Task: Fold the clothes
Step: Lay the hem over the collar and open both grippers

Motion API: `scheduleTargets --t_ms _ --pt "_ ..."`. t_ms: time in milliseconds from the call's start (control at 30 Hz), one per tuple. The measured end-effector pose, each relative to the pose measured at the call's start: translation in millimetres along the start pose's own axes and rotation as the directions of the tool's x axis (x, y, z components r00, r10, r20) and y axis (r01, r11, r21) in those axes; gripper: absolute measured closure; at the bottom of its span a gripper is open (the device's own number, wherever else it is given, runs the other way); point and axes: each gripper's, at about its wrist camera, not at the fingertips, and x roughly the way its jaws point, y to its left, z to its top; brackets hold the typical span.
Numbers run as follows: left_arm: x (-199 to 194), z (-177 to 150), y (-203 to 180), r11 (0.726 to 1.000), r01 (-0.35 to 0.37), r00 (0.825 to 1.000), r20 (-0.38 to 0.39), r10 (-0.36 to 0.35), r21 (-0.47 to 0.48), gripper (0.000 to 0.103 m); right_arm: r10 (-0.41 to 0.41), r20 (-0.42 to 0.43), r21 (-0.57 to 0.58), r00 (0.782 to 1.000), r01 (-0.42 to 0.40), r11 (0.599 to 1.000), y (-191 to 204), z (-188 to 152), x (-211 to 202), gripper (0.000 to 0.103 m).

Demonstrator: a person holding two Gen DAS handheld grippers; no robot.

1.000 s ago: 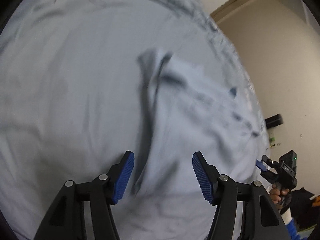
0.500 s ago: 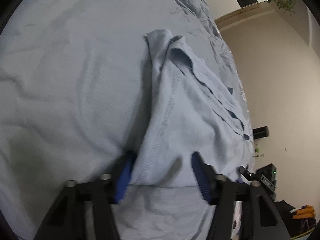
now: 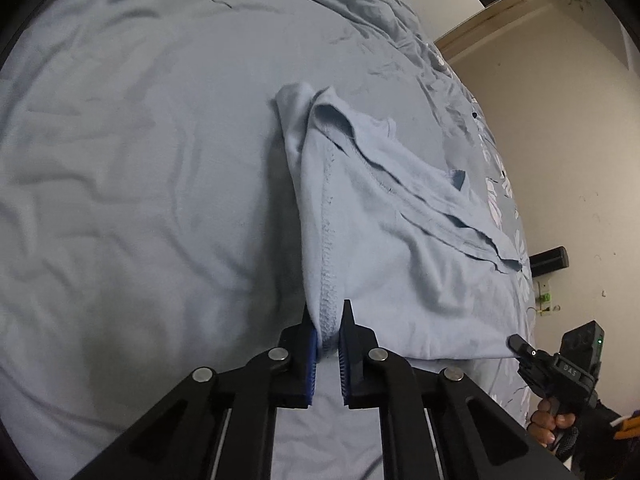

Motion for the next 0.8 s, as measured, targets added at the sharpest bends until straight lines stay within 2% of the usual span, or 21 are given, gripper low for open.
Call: scheduleTargets --t_ms 67,233,467,633,667,800 --pt "-9 -7 -10 0.999 -0.024 1.000 -0.003 0.024 0.032 0.094 -0.003 -0.010 -0.019 1.000 0.003 1.000 4 -10 -7 0.097" --pt "-40 -49 -10 0.993 -0.064 0.997 -0.031 0.067 0.097 0.094 -0.020 -0.058 -0.058 0.998 0.017 0.998 9 -47 -25 0.097" --pt "-65 -107 11 0.990 -0.098 0.990 -0.092 0.107 0.101 0.094 -0.061 -0.153 -0.038 0.986 0.055 0.998 -12 -102 -21 0.097" --pt "-48 -120 20 0.987 -0.133 0.978 -0.151 0.146 0.092 0.094 -0.090 -0.207 0.006 0.974 0.093 0.996 -27 -118 -7 0.097" --pt "-46 -121 21 0.985 -0.143 0.975 -0.157 0.156 0.093 0.091 -0.096 -0.216 0.008 0.972 0.101 0.995 -28 -119 -5 0.097" --pt "-48 -121 19 0.981 -0.156 0.970 -0.167 0.175 0.118 0.088 -0.142 -0.220 -0.024 0.965 0.141 0.990 -28 -116 -8 0.093"
